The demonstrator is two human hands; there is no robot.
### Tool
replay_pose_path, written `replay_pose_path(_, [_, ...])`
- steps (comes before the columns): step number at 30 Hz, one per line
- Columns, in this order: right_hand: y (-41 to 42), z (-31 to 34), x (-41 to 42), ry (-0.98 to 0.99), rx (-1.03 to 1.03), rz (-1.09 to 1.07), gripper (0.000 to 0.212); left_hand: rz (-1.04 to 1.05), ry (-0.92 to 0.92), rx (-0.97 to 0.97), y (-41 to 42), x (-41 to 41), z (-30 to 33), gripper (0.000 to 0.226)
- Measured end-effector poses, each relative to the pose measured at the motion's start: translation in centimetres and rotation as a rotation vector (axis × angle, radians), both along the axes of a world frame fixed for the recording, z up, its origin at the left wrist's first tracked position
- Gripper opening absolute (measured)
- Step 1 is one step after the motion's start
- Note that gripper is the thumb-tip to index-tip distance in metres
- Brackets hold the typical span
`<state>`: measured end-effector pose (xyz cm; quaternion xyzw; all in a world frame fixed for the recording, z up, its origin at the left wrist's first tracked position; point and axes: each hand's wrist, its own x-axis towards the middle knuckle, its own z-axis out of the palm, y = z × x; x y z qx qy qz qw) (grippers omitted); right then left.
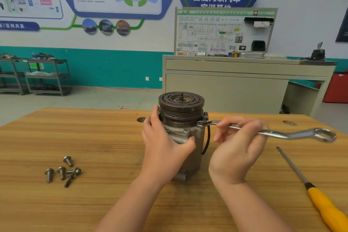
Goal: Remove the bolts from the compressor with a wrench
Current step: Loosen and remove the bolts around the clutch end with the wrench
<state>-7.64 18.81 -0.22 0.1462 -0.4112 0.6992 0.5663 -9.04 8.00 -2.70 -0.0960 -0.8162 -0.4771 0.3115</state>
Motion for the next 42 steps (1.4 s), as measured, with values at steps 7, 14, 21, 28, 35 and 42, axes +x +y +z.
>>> replay_pose_path(7, [6.1, 2.1, -2.4, -0.346, -0.571, 0.733, 0.026, -0.010, -0.007, 0.003, 0.0, -0.1, 0.0, 0.113])
replay_pose_path(14, [3.4, 1.8, 0.2, 0.021, 0.355, -0.052, 0.011, -0.013, -0.008, -0.004, -0.1, 0.1, 0.1, 0.111])
replay_pose_path(21, [2.3, -0.7, -0.5, 0.165, 0.704, -0.238, 0.020, 0.010, -0.006, -0.017, 0.0, 0.0, 0.0, 0.115])
replay_pose_path(28, [0.4, -1.3, -0.2, 0.105, 0.424, -0.117, 0.030, 0.009, -0.011, -0.015, 0.0, 0.1, 0.0, 0.114])
replay_pose_path(35, [5.1, 1.7, -2.4, -0.322, -0.611, 0.784, 0.031, -0.009, -0.010, 0.001, 0.0, 0.1, 0.0, 0.112])
replay_pose_path(42, [3.2, 1.9, 0.3, 0.048, 0.481, -0.078, 0.018, -0.008, -0.019, 0.004, 0.0, 0.1, 0.0, 0.111])
